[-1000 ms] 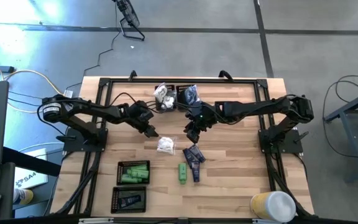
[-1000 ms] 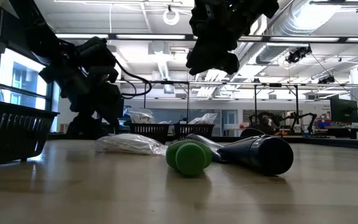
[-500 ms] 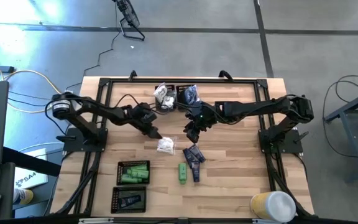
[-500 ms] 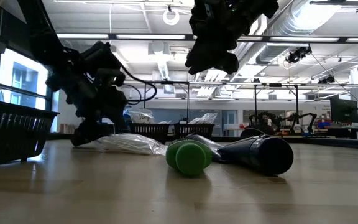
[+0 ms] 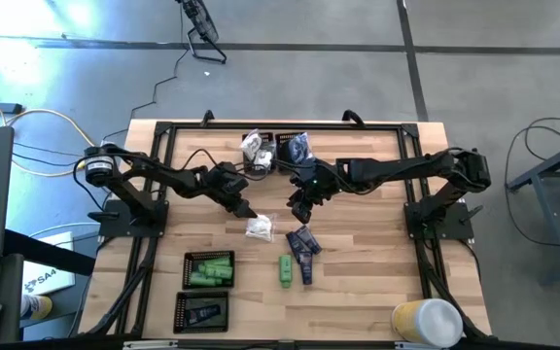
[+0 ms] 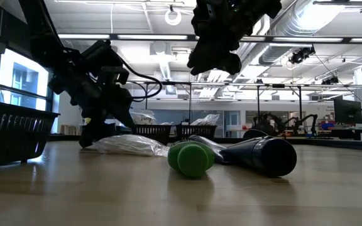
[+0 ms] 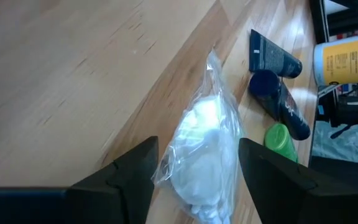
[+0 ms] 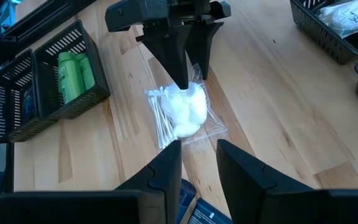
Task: Pick & Place Travel size toiletries
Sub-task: Put the white cotton pack into the top middle basket, then put the dark blue shave cream into the bottom left basket
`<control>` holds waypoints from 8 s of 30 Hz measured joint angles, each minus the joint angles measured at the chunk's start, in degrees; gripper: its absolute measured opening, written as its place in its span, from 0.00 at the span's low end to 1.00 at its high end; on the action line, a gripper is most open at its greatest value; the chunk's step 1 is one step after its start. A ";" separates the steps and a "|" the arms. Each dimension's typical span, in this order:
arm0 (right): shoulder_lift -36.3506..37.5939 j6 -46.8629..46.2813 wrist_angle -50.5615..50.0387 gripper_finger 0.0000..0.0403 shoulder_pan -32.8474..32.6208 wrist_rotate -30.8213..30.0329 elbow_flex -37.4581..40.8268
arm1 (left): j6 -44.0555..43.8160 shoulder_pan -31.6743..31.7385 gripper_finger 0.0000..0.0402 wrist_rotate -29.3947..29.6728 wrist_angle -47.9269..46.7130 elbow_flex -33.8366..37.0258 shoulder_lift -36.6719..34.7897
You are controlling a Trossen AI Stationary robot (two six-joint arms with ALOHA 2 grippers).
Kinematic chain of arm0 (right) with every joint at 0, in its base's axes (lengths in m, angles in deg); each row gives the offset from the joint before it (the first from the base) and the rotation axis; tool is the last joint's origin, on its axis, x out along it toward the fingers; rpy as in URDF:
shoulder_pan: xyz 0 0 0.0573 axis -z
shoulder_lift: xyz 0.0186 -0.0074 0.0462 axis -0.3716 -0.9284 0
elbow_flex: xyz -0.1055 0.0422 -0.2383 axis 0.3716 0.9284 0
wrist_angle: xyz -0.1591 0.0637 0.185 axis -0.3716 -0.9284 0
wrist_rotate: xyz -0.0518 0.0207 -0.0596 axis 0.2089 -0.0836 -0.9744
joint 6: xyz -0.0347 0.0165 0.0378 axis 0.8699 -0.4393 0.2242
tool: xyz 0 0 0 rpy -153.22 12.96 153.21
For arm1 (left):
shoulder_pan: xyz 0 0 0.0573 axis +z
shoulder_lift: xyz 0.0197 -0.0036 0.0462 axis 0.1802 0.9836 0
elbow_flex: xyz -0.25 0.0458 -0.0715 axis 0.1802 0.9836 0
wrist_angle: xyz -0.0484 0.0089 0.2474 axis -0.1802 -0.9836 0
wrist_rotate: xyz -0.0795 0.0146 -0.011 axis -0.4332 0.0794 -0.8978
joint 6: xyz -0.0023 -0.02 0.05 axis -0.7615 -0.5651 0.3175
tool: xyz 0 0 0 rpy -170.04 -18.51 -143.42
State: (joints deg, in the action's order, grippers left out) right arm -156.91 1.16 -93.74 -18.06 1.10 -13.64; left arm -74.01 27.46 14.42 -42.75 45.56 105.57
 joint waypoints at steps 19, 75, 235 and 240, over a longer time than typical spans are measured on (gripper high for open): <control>0.00 0.04 0.33 0.23 0.00 -0.03 0.00 | 1.53 0.04 0.15 -0.81 -1.70 -0.04 -0.04; 7.54 0.01 -0.14 0.23 -0.37 0.45 0.00 | 31.97 4.63 0.00 21.02 -46.30 -38.31 -11.45; 7.45 -31.84 -5.33 0.03 -13.41 -20.94 0.02 | 34.37 -23.47 0.00 32.89 -41.17 -8.61 -60.11; 7.45 -36.78 -9.28 0.01 -16.29 -21.03 0.00 | 36.04 -23.47 0.00 33.32 -41.52 -8.55 -59.77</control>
State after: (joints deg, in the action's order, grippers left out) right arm -149.46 -35.62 -103.03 -34.36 -19.92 -13.64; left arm -37.97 3.99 47.74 -84.27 37.01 45.79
